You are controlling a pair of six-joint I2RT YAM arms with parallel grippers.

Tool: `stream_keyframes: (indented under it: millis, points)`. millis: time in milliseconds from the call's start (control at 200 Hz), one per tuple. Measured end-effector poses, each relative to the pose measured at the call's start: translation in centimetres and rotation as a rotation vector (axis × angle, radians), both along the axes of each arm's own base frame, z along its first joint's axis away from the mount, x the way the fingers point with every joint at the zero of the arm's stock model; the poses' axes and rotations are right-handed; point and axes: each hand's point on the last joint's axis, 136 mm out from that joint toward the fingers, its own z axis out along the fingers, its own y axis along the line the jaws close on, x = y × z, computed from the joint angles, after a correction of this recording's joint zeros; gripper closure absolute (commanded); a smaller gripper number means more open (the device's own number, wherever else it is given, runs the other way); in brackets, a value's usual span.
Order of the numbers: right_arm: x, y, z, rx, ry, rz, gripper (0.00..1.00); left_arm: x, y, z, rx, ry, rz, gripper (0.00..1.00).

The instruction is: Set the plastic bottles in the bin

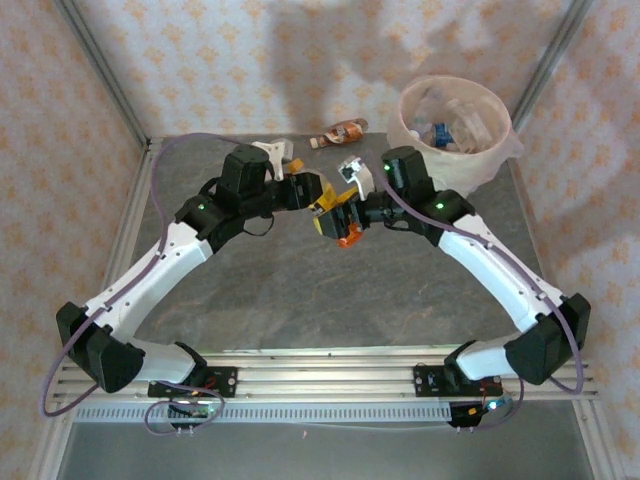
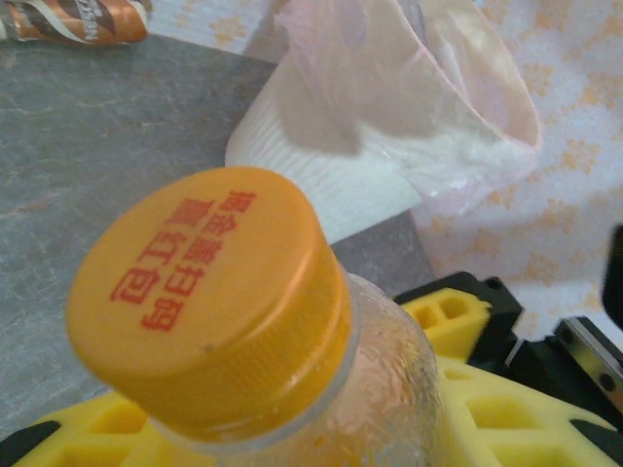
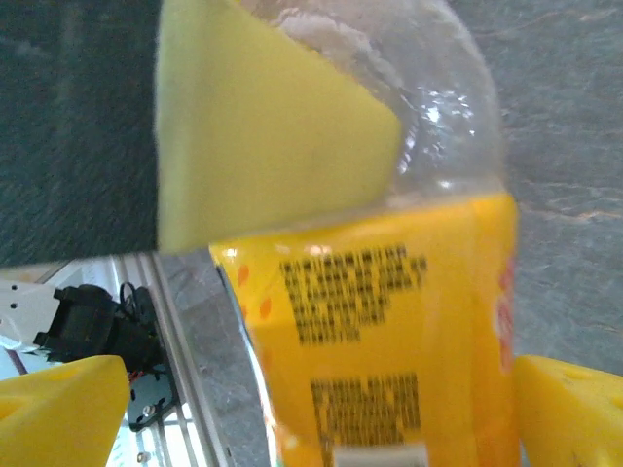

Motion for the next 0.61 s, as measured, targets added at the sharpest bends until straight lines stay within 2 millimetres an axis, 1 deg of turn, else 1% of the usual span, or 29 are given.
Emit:
stream_keyframes:
  millis: [110,175,290,395,500,555,605]
  points:
    - [0.1,0.7,-0.9,-0.011,0.028,0.009,0.00,-0.2,-0.6,-0.3,-0.008,0.014,-0.035,0.55]
    - [0.2,0.8,-1.2,-0.015,0.039,0.009,0.03,-0.1,-1.0,-0.7,-0.012,0.025,-0.052,0.55]
    - [0.2,0.7,-1.6,-0.023,0.059,-0.002,0.13,-0.1,-1.6,-1.0,-0.019,0.038,-0.076,0.55]
    - [0.5,0.4,-1.9,-0.037,0.067,-0.028,0.30,-0.3,-1.9,-0.8,-0.024,0.034,-0.095,0.55]
    - [0.8,0.1,-2.2,-0.056,0.063,-0.050,0.41,-0.4,-2.0,-0.8,-0.026,0.036,-0.103,0.55]
    - [0.9,0.0,-2.3,-0.061,0.065,-0.059,0.46,-0.3,-2.1,-0.8,-0.028,0.038,-0.107,0.50]
    - [1.0,0.0,-2.4,-0.066,0.060,-0.061,0.50,-0.3,-2.2,-0.8,-0.029,0.038,-0.112,0.39]
